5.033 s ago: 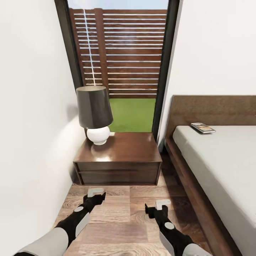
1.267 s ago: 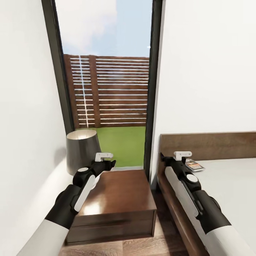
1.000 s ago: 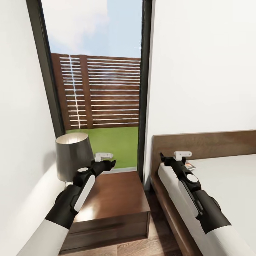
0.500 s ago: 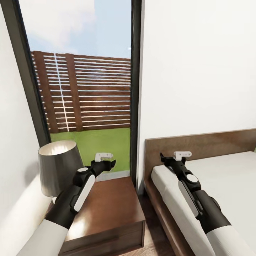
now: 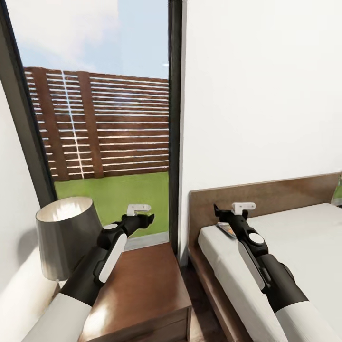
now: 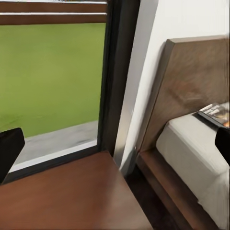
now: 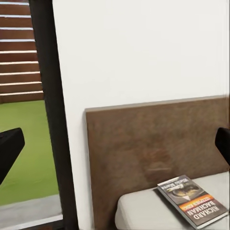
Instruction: In the bedroom, move the book from the bed onto either nightstand, and place the two sandals side by side next to the bed.
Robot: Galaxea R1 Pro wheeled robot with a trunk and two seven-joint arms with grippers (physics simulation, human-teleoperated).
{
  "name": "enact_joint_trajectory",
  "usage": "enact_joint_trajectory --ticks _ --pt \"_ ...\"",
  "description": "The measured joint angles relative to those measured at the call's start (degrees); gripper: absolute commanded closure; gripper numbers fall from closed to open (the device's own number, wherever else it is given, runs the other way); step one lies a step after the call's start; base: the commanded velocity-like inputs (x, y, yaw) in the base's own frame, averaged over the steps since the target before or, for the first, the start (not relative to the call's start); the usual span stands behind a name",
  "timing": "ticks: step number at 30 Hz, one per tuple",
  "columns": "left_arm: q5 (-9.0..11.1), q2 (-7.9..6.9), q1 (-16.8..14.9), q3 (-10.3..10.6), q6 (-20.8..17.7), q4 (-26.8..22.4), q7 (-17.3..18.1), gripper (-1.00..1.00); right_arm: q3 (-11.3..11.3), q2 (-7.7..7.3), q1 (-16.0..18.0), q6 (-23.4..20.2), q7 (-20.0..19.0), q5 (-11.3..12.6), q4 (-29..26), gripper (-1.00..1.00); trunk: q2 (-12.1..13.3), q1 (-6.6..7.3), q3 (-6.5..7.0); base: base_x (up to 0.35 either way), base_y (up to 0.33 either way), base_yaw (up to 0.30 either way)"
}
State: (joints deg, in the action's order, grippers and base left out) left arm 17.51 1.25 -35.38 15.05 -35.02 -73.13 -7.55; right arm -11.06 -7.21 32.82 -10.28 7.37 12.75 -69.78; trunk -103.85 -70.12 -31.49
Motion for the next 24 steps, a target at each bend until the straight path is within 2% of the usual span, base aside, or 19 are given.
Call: enact_joint_trajectory --ticks 7,19,24 --pt "0.0 -0.08 0.0 0.0 0.0 0.0 0.0 -1.0 0.0 -0.01 0.0 -0.1 0.0 0.0 -0.1 -1.0 2.8 1.55 1.26 0.121 0.064 -0.241" --pt "-0.1 -0.09 0.0 0.0 0.1 0.0 0.0 -1.0 0.0 0.0 0.0 -0.4 0.0 0.0 0.0 -1.0 7.6 4.18 3.41 0.026 0.008 -0.019" --pt "0.0 -0.09 0.0 0.0 0.1 0.0 0.0 -1.0 0.0 0.02 0.0 -0.4 -0.1 0.0 0.0 -1.0 9.6 5.29 4.32 0.191 0.074 -0.066"
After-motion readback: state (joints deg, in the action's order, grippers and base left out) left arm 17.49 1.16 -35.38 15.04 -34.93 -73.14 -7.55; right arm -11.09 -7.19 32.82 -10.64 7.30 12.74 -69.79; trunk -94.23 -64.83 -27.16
